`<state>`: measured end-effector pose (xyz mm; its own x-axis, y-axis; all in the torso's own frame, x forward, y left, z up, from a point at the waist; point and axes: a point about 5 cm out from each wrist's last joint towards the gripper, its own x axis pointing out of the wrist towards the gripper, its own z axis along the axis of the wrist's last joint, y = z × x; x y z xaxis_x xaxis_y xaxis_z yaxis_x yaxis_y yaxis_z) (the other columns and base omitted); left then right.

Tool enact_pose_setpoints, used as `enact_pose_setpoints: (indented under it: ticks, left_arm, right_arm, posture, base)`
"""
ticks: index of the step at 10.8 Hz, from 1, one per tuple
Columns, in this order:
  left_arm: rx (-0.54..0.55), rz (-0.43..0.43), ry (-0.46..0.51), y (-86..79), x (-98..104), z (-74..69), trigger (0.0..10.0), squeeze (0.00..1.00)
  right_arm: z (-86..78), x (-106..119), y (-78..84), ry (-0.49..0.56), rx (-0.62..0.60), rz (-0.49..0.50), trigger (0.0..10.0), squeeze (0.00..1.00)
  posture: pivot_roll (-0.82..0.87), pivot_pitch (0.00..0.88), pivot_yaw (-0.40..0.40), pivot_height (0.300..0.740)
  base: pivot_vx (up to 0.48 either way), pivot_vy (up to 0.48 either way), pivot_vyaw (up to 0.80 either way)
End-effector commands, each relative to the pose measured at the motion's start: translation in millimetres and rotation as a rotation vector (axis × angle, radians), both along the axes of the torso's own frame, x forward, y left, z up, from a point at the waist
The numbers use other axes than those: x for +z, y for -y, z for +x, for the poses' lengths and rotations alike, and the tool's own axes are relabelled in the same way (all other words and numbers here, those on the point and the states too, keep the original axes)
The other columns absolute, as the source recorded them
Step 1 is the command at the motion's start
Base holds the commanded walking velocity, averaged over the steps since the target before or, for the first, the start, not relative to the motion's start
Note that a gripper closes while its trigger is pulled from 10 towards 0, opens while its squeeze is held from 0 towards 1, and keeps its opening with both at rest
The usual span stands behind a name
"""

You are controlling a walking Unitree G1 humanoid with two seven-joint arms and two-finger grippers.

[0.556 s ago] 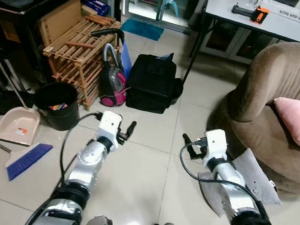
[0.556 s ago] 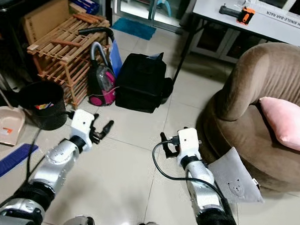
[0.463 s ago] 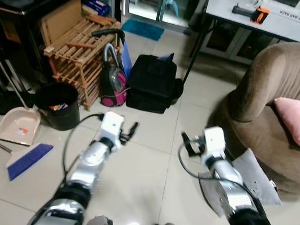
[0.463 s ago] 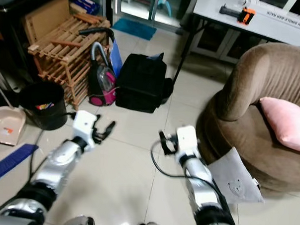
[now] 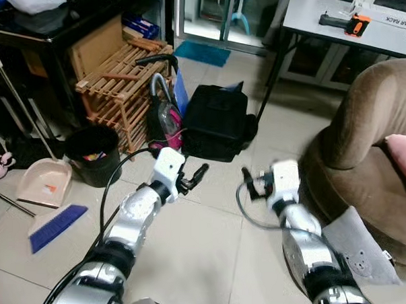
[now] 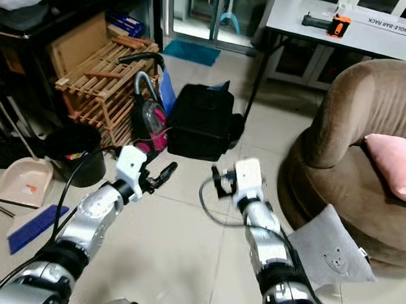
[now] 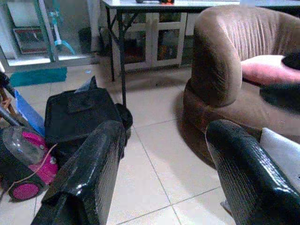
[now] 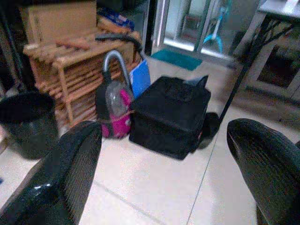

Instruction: Move the pillow to the sofa from floor

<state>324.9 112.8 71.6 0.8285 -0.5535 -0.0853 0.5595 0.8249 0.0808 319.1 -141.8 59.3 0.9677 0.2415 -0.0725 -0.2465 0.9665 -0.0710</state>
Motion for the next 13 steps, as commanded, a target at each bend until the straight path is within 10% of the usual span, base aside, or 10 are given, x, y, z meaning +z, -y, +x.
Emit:
enact_pose_setpoints:
  ticks: [1,7,13]
  left_arm:
    - [-0.007,0.017,0.024,1.5,5.8,4.8,10.0,0.00]
    - [0.083,0.034,0.004,-12.1,9.1,15.3,10.0,0.00]
    - [0.091,0.008,0.018,-9.7,6.3,10.7,10.0,0.00]
  right_arm:
    - [2.2,0.3,5.4,0.001,-0.022,-0.003,10.0,0.14]
    - [8.3,2.8,-1.1,0.009,-0.023,0.010,10.0,0.15]
    - [-3.3,-10.4,-10.7,-0.025,0.043,0.019,10.0,0.14]
  posture:
    - [-0.09,0.000,-0.016,0.740]
    - [-0.07,0.000,-0.005,0.740]
    - [-0.06,0.000,-0.025,0.740]
  base:
    - [0.000,0.000,0.00]
    - [0.000,0.000,0.00]
    - [0.436,0.000,0.00]
